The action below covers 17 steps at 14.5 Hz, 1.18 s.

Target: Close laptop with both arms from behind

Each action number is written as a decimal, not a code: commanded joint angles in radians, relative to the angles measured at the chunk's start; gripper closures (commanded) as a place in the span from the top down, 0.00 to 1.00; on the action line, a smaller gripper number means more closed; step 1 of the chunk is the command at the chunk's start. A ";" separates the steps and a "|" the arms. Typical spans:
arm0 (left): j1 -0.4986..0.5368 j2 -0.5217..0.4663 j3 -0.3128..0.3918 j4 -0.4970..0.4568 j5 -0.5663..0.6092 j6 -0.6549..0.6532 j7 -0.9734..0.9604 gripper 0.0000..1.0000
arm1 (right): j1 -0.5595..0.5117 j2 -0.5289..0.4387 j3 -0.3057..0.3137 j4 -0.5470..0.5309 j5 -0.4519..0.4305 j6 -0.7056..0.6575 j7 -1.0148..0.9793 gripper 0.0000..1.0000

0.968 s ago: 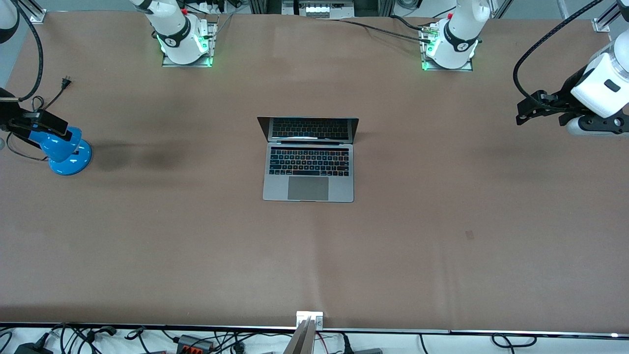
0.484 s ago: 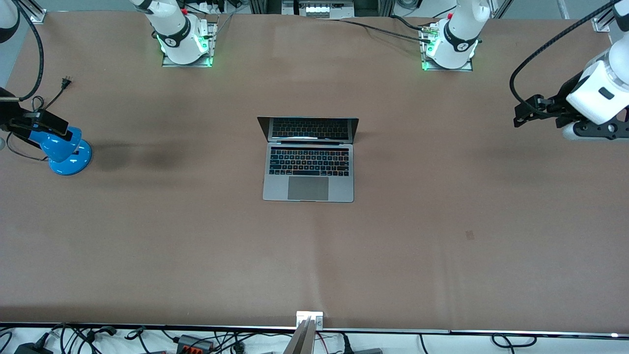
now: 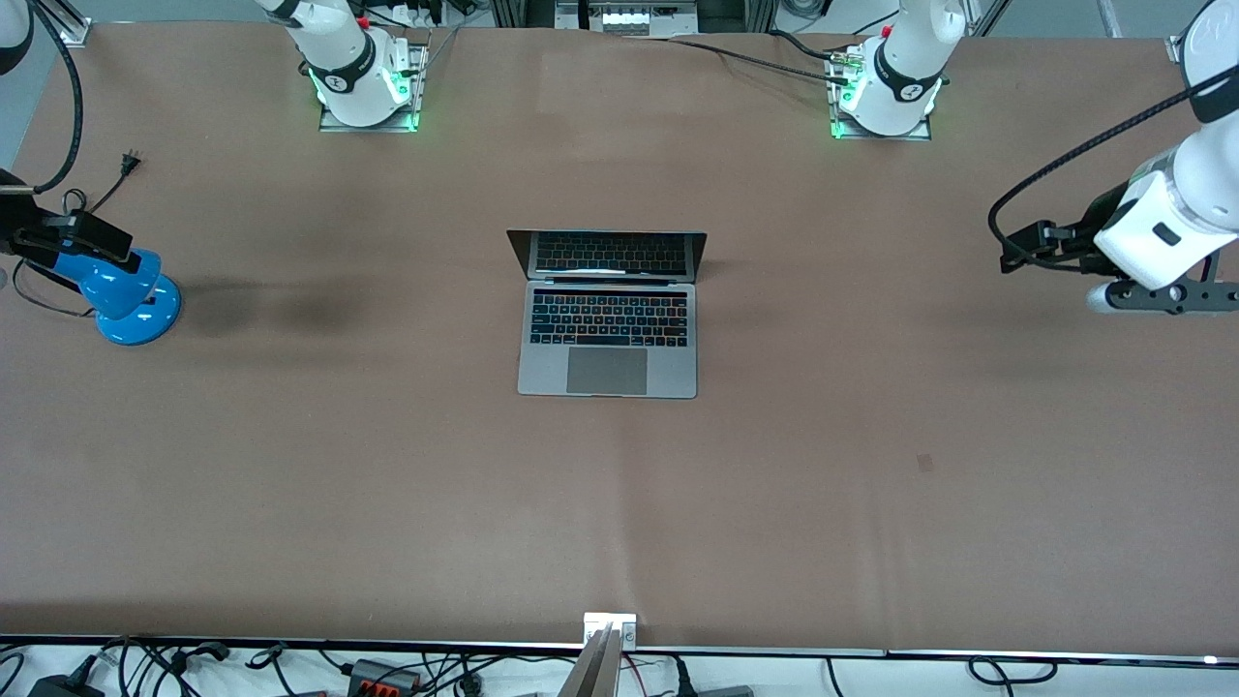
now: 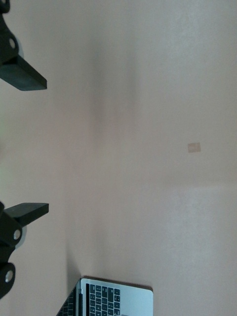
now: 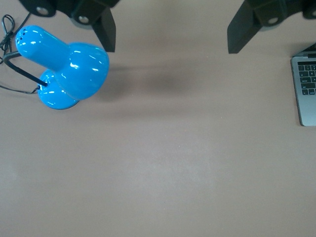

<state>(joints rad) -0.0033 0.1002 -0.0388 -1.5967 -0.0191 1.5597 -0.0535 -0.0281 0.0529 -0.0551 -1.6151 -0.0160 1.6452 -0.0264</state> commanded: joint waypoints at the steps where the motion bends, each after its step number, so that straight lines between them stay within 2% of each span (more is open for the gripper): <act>1: 0.000 0.053 0.002 0.083 0.021 -0.026 0.015 0.69 | 0.003 0.005 0.003 0.011 0.018 -0.066 -0.007 1.00; 2: 0.000 0.055 0.002 0.083 0.019 -0.050 0.015 0.56 | 0.011 0.010 0.001 0.004 0.027 -0.070 -0.007 1.00; 3: 0.000 0.055 0.002 0.083 0.019 -0.072 0.018 0.35 | 0.016 0.012 0.001 0.001 0.053 -0.068 -0.007 1.00; 4: 0.002 0.055 0.002 0.083 0.019 -0.088 0.018 0.22 | 0.016 0.010 0.001 0.001 0.086 -0.070 -0.001 0.75; 5: 0.006 0.055 0.002 0.083 0.019 -0.107 0.020 0.12 | 0.020 0.010 0.000 0.001 0.102 -0.070 0.006 0.44; 6: 0.008 0.053 0.002 0.083 0.015 -0.125 0.021 0.04 | 0.025 0.010 0.001 0.001 0.103 -0.068 0.008 0.27; 8: 0.008 0.053 0.002 0.081 0.011 -0.136 0.021 0.01 | 0.057 0.022 0.003 0.001 0.105 -0.074 0.010 0.07; 9: 0.008 0.053 0.001 0.078 0.010 -0.142 0.023 0.01 | 0.074 0.027 0.001 0.001 0.103 -0.082 0.034 0.00; 10: 0.008 0.052 0.001 0.075 0.008 -0.150 0.026 0.01 | 0.095 0.030 0.003 0.003 0.105 -0.108 0.104 0.00; 15: 0.008 0.047 -0.006 0.066 0.007 -0.159 0.037 0.01 | 0.272 0.087 0.009 -0.025 0.116 -0.180 0.135 0.00; 16: 0.008 0.042 -0.012 0.055 0.005 -0.180 0.037 0.01 | 0.280 0.094 0.009 -0.028 0.128 -0.189 0.125 0.00; 17: 0.002 0.029 -0.016 0.035 0.004 -0.184 0.037 0.01 | 0.284 0.107 0.009 -0.031 0.195 -0.197 0.120 0.00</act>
<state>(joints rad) 0.0007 0.1420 -0.0428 -1.5466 -0.0190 1.4020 -0.0423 0.2417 0.1518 -0.0381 -1.6373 0.1057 1.4737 0.0964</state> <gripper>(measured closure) 0.987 0.991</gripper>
